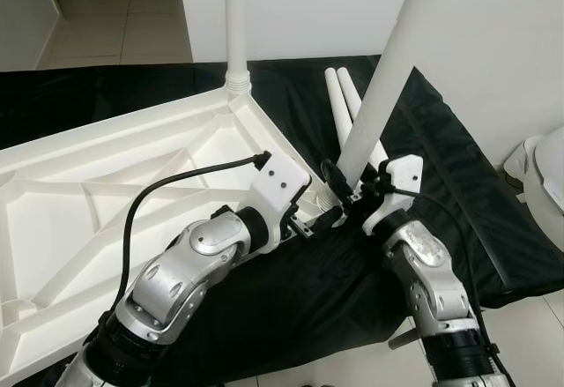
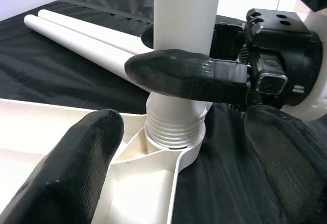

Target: Building children table

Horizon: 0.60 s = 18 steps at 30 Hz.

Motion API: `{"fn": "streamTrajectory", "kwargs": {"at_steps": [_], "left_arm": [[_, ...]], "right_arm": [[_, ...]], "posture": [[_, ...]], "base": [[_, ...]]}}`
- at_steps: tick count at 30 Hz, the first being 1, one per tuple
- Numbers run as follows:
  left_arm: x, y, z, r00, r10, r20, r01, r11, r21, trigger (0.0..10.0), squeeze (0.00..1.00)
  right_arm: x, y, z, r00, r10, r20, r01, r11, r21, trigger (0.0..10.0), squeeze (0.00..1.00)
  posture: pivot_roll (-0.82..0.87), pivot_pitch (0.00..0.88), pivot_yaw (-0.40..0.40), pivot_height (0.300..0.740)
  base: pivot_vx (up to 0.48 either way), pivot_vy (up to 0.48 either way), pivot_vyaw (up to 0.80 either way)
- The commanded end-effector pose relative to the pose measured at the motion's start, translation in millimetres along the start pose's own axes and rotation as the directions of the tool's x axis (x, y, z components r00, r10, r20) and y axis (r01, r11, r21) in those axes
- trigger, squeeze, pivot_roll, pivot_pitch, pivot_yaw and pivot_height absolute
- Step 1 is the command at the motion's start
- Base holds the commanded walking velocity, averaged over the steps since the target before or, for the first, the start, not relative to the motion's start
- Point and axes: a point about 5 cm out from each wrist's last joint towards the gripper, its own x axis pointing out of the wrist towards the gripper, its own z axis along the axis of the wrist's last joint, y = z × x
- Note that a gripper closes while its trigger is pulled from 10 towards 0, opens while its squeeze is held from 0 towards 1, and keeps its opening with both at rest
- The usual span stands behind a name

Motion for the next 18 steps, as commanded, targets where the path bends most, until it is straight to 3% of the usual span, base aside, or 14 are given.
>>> {"fn": "streamTrajectory", "kwargs": {"at_steps": [1, 7, 18], "left_arm": [[-2.0, -4.6, 0, 0.998, -0.060, -0.004, 0.060, 0.998, -0.009, 10.0, 0.00], [-1.9, -4.5, 0, 0.998, -0.061, -0.005, 0.061, 0.998, -0.010, 10.0, 0.00], [-2.1, -4.2, 2, 0.998, -0.061, 0.000, 0.061, 0.998, -0.008, 10.0, 0.00]], "right_arm": [[-12.7, 0.7, -28, 0.989, -0.003, -0.147, 0.003, 1.000, 0.003, 10.0, 0.00], [-13.4, 3.6, -29, 0.988, 0.014, -0.155, -0.014, 1.000, 0.004, 10.0, 0.00], [-6.6, -10.0, -39, 0.969, -0.051, -0.243, 0.074, 0.993, 0.086, 10.0, 0.00]], "posture": [[0.01, 0.155, -0.021, 0.740], [0.01, 0.157, -0.019, 0.740], [0.02, 0.151, -0.018, 0.740]], "base": [[0.000, 0.000, 0.00], [0.000, 0.000, 0.00], [0.000, 0.000, 0.00]]}}
